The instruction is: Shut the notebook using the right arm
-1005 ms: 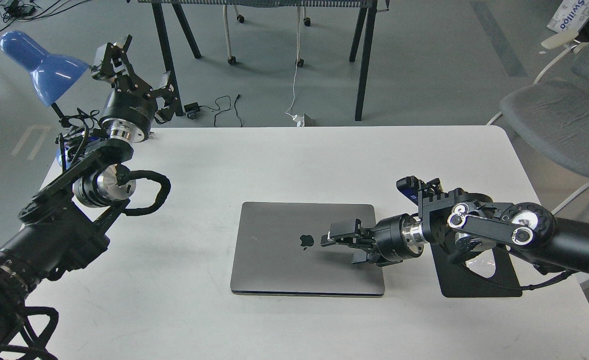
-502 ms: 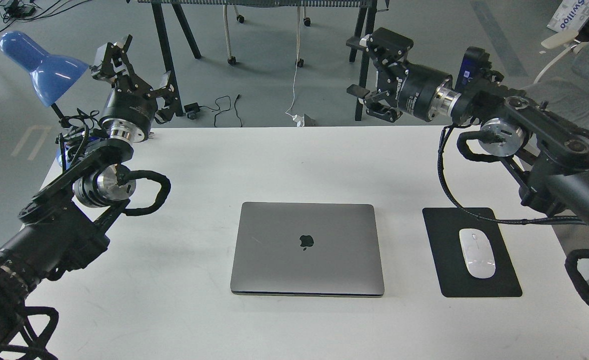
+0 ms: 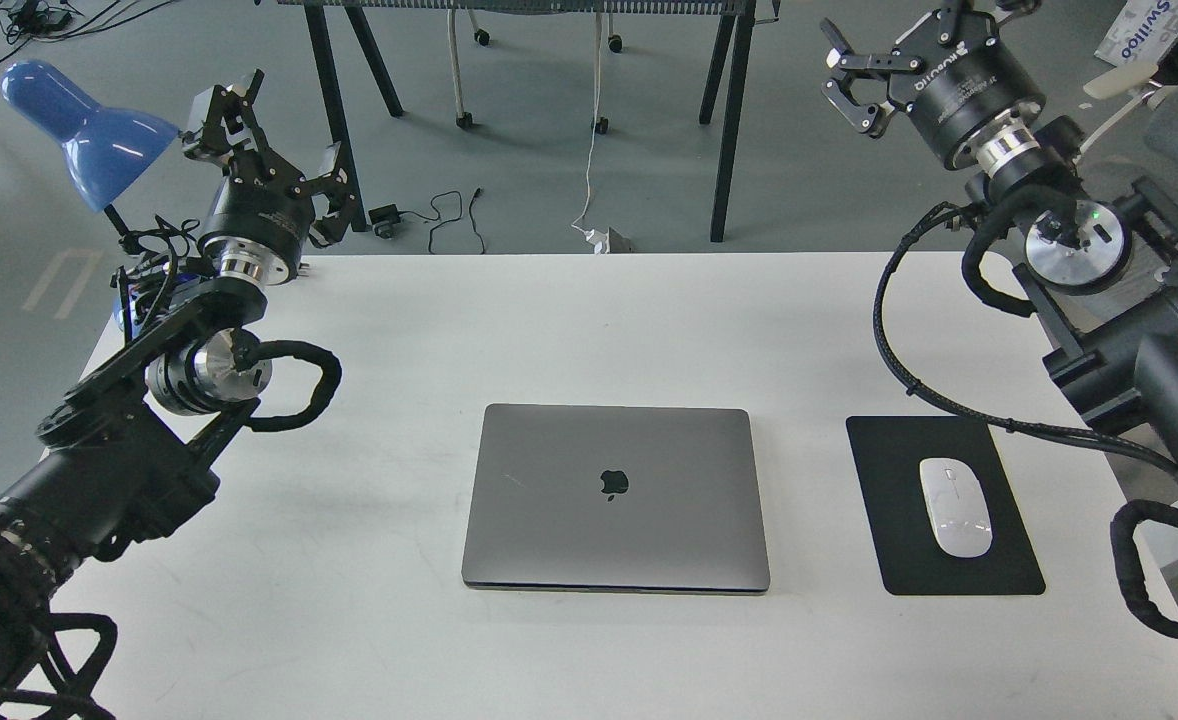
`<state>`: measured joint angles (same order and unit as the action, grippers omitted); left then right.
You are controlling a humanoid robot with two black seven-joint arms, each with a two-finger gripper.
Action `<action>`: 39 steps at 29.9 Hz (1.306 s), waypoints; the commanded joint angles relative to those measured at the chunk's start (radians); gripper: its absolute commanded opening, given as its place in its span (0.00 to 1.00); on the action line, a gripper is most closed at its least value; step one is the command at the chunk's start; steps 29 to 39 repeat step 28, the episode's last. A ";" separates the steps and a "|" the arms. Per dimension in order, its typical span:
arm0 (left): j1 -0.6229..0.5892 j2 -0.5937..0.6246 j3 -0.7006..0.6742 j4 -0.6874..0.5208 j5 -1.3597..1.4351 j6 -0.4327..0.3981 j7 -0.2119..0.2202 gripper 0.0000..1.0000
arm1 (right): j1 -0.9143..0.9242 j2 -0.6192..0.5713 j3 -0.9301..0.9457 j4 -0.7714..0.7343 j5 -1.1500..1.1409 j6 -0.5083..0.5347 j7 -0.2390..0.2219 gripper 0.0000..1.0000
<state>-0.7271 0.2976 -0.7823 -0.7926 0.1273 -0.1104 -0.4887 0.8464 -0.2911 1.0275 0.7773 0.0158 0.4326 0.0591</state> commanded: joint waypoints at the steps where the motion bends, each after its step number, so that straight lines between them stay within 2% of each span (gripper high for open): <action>1: 0.000 0.000 0.000 0.000 0.000 0.000 0.000 1.00 | -0.068 0.000 0.042 0.036 0.004 0.046 0.001 1.00; 17: 0.000 0.000 0.000 0.000 -0.001 0.000 0.000 1.00 | -0.147 0.003 0.077 0.045 0.006 0.054 0.004 1.00; 39: 0.000 0.000 0.000 0.000 0.000 0.000 0.000 1.00 | -0.151 0.003 0.075 0.045 0.006 0.054 0.004 1.00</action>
